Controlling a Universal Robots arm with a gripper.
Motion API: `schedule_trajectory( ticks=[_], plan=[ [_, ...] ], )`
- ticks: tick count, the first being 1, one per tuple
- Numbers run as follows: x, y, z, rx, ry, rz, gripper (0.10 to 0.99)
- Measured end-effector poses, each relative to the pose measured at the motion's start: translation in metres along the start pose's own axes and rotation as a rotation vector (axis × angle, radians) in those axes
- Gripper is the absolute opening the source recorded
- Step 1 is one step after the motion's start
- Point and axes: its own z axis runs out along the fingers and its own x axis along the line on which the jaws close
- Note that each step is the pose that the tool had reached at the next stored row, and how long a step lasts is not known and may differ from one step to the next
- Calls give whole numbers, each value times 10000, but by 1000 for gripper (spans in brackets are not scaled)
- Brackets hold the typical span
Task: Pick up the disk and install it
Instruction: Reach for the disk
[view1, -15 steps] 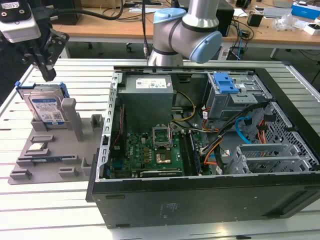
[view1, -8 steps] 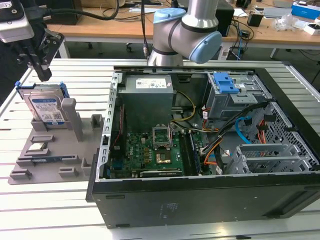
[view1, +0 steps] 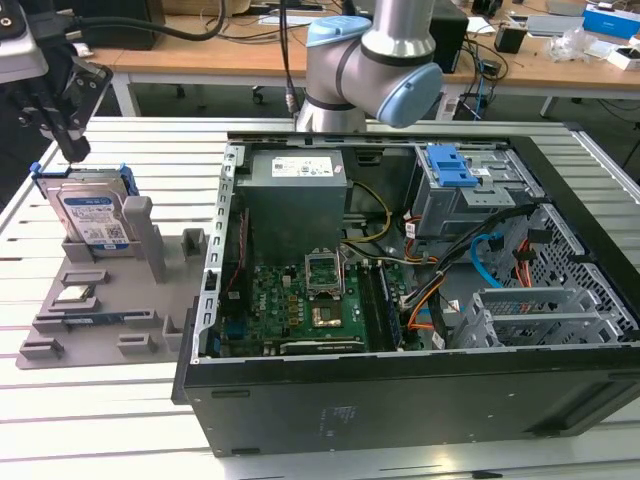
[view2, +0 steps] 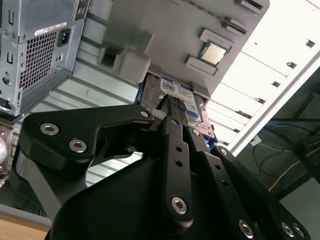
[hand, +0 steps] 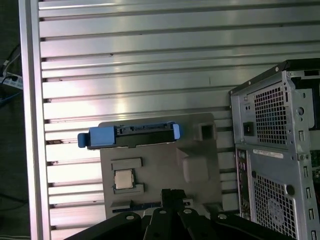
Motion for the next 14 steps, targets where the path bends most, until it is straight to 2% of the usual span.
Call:
schedule_trajectory(
  ticks=[14],
  plan=[
    [219, -17, -6, -1, 0, -1, 106]
  ],
)
